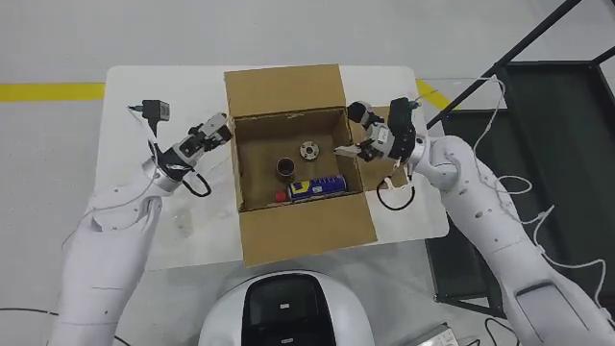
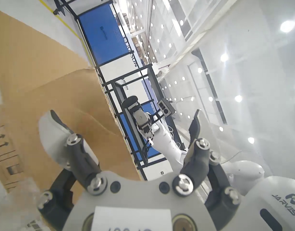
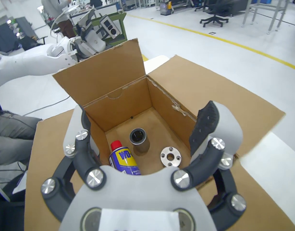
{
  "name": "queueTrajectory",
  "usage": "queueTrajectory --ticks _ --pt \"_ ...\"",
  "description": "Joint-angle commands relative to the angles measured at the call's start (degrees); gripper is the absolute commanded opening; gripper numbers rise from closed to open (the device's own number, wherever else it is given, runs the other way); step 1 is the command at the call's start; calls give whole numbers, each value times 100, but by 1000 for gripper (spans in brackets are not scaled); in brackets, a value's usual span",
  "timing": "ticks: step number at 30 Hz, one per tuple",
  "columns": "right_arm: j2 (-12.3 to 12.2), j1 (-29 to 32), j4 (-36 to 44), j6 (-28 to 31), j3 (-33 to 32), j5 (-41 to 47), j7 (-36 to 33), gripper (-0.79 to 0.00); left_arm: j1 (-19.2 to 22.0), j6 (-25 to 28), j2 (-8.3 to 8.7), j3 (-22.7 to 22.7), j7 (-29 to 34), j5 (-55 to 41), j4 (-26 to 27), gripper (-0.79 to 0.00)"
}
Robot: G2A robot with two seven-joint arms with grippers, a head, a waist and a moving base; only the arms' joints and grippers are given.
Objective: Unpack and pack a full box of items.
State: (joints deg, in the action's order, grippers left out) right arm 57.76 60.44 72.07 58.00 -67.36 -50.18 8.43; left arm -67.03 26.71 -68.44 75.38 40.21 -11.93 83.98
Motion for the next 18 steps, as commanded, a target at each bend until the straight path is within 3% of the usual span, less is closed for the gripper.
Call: queueTrajectory --ticks 1,9,18 --pt "-91 221 -43 0 -220 357 -147 0 184 -102 -30 -227 12 164 -129 0" --pt "-322 783 -564 0 -820 1354 -875 0 825 -119 -155 -932 277 452 -862 0" --pt "-267 746 -1386 0 -667 2003 -993 0 907 -10 -182 -1105 77 832 -1100 0"
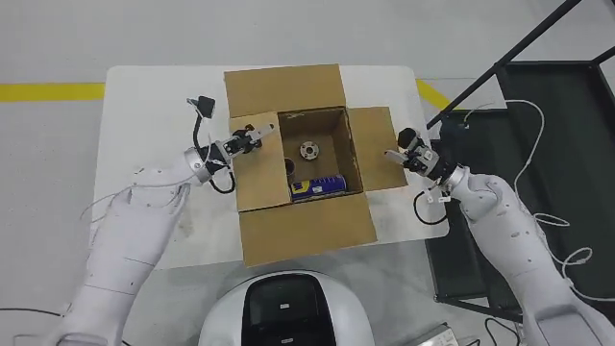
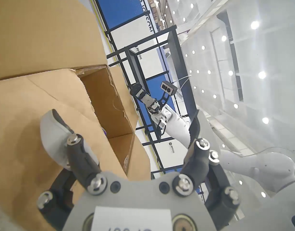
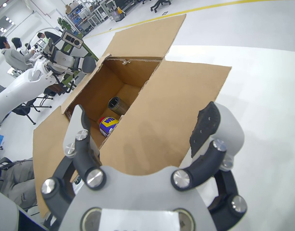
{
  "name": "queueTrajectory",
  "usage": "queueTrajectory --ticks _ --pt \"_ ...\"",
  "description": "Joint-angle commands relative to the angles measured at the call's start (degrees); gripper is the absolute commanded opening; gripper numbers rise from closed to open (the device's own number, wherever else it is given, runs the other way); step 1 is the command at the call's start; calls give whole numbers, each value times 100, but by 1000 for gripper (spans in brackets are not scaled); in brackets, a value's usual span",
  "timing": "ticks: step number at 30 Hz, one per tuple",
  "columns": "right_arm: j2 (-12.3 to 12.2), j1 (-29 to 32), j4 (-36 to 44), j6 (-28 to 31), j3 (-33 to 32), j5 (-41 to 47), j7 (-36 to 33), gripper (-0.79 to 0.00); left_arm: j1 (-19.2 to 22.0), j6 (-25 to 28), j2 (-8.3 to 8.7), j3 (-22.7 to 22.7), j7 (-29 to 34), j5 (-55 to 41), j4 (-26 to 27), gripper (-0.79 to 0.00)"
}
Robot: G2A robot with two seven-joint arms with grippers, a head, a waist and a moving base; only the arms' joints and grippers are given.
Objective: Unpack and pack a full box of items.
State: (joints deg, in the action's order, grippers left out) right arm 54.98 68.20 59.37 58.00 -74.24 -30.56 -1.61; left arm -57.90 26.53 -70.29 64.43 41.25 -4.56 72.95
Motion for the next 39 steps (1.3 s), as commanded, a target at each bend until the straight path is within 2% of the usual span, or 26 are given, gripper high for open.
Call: queueTrajectory --ticks 1,6,10,16,27,33,39 --pt "23 -63 -216 0 33 74 49 0 -17 15 6 -23 -51 190 7 0" --pt "91 -145 -588 0 182 214 147 0 -107 34 16 -63 -107 393 93 0" --pt "152 -159 -500 0 438 492 96 0 -156 30 23 -74 -153 488 151 0" --pt "79 4 286 0 640 813 122 0 -177 0 30 -67 -253 591 170 0" --pt "-392 403 2200 0 612 749 303 0 -222 40 52 60 -468 550 218 0" --pt "-471 -149 2596 0 1513 1048 -16 0 -366 238 81 289 -722 328 398 0" --pt "-335 -1073 2064 0 2654 1334 -613 0 -593 289 172 682 -640 161 684 0"
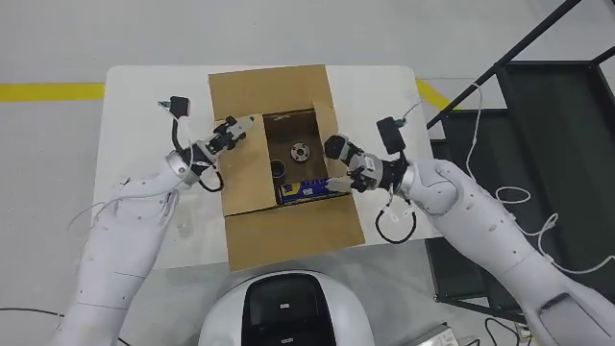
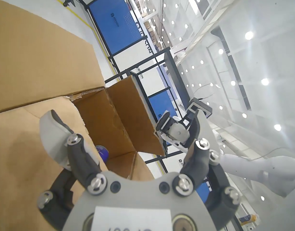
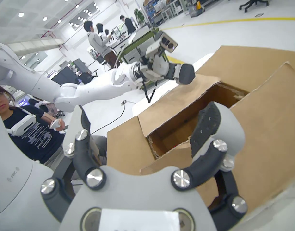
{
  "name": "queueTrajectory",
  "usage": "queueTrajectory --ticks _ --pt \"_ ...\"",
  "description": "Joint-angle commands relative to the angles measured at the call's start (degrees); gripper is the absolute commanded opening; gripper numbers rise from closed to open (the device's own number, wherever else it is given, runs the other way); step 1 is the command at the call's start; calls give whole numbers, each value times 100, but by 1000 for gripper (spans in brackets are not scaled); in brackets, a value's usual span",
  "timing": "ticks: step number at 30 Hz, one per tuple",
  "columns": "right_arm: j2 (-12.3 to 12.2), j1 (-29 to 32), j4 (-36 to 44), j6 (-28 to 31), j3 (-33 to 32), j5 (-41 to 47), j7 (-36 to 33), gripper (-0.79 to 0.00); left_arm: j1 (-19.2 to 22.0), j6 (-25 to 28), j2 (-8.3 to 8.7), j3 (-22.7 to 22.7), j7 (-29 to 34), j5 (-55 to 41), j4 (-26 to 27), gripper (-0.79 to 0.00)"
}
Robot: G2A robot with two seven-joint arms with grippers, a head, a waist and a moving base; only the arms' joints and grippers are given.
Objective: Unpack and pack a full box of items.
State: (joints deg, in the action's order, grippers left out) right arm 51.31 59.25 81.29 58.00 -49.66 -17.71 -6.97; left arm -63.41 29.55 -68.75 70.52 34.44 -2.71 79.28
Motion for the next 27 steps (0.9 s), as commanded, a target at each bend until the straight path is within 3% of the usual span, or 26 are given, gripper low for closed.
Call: queueTrajectory --ticks 1,9,19,23,27 --pt "70 -307 -229 0 352 116 -121 0 -82 -11 37 154 53 -33 89 0" --pt "359 -1116 -1123 0 1194 26 -553 0 -368 -4 128 505 194 -156 382 0" --pt "597 -1615 -1631 0 1530 -398 -516 0 -700 60 205 884 214 -568 558 0" --pt "565 -1586 -1429 0 1375 -611 -19 0 -829 101 231 1133 179 -1123 558 0" --pt "370 -1364 -1114 0 1105 -854 373 0 -941 189 268 1439 115 -1414 476 0"
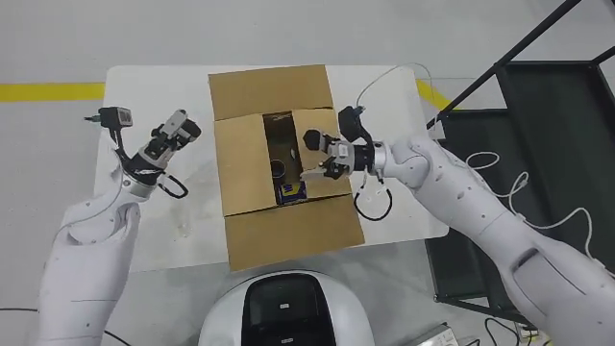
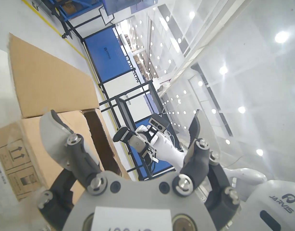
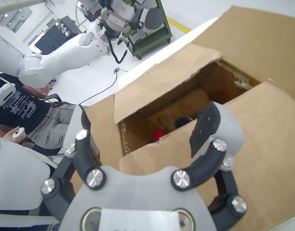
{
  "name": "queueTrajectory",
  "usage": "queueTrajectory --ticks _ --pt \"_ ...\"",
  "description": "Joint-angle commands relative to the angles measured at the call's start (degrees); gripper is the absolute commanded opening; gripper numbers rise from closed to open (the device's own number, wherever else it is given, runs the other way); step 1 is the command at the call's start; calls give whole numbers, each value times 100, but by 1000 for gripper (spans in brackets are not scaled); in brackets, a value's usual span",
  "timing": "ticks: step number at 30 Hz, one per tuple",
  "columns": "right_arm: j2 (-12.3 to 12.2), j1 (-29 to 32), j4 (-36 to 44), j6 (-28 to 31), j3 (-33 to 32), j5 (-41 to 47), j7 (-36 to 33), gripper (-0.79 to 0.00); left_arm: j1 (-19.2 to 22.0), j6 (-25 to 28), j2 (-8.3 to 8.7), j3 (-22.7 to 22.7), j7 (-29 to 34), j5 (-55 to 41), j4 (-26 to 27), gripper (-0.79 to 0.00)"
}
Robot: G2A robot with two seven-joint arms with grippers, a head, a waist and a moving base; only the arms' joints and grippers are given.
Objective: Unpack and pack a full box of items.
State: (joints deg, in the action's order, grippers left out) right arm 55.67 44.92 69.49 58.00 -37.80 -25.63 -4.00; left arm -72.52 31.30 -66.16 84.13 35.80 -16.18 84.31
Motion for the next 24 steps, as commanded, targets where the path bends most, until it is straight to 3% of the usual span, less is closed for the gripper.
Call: queueTrajectory --ticks 1,8,12,24 --pt "-136 151 130 0 -160 -105 141 0 -53 15 17 145 -39 -122 -56 0" --pt "-699 884 406 0 -677 48 191 0 -63 -50 69 404 69 -187 -259 0" --pt "-953 1249 618 0 -979 181 277 0 76 -256 107 384 445 5 -334 0" --pt "-953 1249 618 0 -979 181 277 0 165 -273 119 357 559 72 -412 0"
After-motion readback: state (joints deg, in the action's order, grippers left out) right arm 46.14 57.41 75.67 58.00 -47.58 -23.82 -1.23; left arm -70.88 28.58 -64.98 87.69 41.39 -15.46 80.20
